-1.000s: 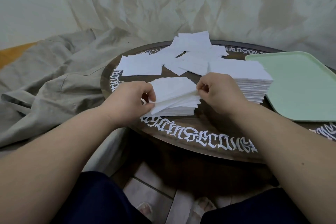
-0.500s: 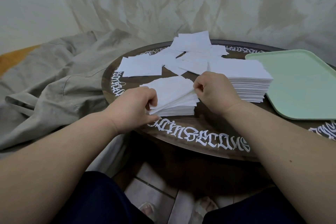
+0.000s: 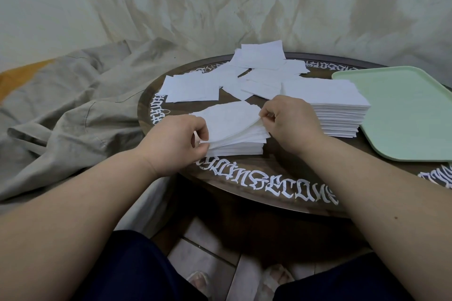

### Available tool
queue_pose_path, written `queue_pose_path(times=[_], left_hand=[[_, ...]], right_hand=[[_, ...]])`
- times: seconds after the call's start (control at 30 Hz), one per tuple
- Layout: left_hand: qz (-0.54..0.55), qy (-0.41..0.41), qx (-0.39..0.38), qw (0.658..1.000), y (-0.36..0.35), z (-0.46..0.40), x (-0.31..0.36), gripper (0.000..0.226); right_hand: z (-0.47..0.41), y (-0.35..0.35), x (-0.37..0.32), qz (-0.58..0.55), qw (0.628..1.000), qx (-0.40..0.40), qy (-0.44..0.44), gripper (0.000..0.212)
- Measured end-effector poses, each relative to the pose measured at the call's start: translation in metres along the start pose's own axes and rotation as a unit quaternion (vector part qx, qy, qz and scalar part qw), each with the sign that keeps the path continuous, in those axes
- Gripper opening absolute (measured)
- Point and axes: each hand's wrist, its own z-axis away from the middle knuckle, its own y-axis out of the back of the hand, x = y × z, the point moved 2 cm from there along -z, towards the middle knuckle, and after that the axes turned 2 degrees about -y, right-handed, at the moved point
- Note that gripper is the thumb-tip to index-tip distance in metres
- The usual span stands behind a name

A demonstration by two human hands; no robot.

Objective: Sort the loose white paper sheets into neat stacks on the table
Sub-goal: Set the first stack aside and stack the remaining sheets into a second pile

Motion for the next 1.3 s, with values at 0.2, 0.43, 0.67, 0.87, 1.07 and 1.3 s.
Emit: queue_pose_path(times=[0.2, 0.43, 0.67, 0.87, 1.07, 1.3], left_hand=[[0.015, 0.033, 0.063, 0.997, 0.006, -0.001, -0.002, 0.009], [0.093, 0.074, 0.098, 0.988, 0.007, -0.002, -0.006, 0.019], [0.123, 0.080, 0.101, 0.984, 0.005, -0.004, -0.009, 0.023], [0.125, 0.053, 0.231, 0.963, 0.014, -0.020, -0.012, 0.017], [0.137, 0.011, 0.259, 0.956, 0.015, -0.025, -0.023, 0.016], [0.105, 0.084, 0.051, 0.990, -0.002, -0.015, -0.029, 0.030]], right_hand=[[-0.001, 0.001, 0.003, -0.024, 1.000, 0.002, -0.008, 0.017], [0.002, 0.008, 0.000, -0.039, 0.999, -0.007, 0.036, 0.023], [-0.002, 0.003, -0.003, -0.008, 0.999, 0.002, 0.039, 0.020], [-0.008, 0.015, -0.011, -0.095, 0.980, 0.164, 0.067, 0.009], [-0.015, 0.021, -0.019, -0.102, 0.956, 0.238, 0.139, 0.005], [-0.003, 0.002, -0.006, -0.068, 0.997, -0.017, 0.025, 0.012]])
